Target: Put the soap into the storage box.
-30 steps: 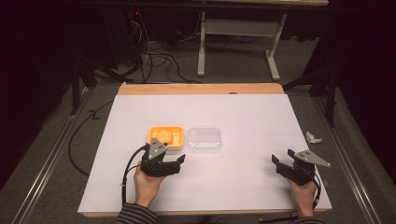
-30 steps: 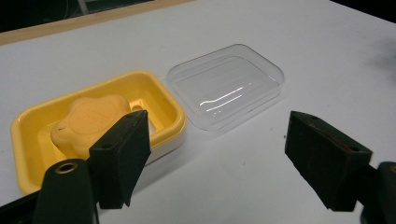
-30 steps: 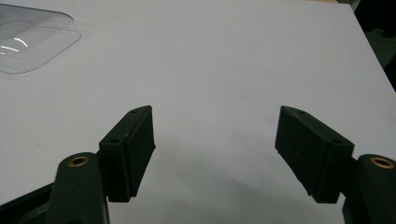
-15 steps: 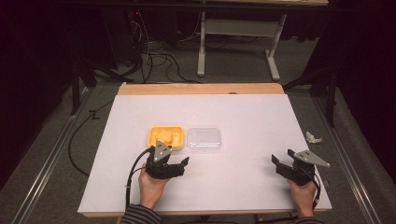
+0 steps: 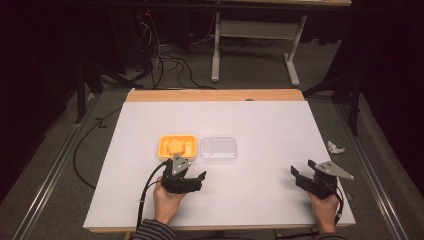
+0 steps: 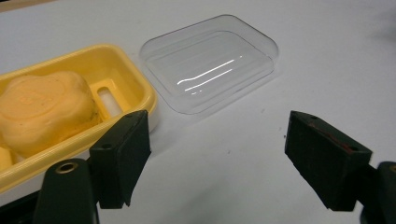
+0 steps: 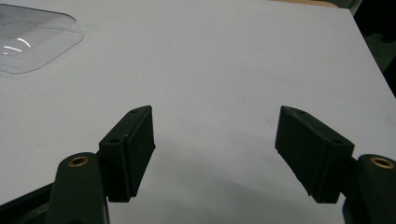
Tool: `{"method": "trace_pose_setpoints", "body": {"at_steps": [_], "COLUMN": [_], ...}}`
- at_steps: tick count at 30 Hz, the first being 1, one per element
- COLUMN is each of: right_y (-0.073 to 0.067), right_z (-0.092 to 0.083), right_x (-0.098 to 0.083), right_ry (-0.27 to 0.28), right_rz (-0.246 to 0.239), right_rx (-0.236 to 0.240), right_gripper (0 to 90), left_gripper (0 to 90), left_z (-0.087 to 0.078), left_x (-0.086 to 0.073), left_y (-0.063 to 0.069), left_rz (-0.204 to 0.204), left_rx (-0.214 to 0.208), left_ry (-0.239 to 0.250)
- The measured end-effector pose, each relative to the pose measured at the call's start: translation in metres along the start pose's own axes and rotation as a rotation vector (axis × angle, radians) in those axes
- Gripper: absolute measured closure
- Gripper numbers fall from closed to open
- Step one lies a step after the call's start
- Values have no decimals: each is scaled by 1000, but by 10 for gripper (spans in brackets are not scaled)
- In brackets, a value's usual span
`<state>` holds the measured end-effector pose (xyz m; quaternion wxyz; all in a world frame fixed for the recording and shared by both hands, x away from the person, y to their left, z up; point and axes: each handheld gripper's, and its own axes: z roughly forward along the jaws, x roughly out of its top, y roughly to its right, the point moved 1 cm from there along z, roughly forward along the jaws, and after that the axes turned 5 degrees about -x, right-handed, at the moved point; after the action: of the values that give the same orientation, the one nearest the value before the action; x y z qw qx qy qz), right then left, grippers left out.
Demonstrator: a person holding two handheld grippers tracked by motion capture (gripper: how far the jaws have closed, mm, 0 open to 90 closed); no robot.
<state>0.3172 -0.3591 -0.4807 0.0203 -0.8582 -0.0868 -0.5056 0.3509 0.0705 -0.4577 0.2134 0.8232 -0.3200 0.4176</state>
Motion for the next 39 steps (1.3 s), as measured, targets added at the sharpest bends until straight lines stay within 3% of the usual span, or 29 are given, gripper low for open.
{"method": "trace_pose_setpoints", "body": {"at_steps": [15, 39], "right_y": [-1, -1], "right_z": [0, 1], "right_x": [0, 0], "right_ry": [-4, -6], "right_rz": [-6, -6], "right_rx": [-2, -4], "right_gripper": [288, 288], "left_gripper": [229, 225], "left_z": [18, 35], "left_x": [-6, -9], "left_y": [2, -3], "left_rz": [18, -8], "left_rx": [12, 15], "left_ry": [-34, -34]}}
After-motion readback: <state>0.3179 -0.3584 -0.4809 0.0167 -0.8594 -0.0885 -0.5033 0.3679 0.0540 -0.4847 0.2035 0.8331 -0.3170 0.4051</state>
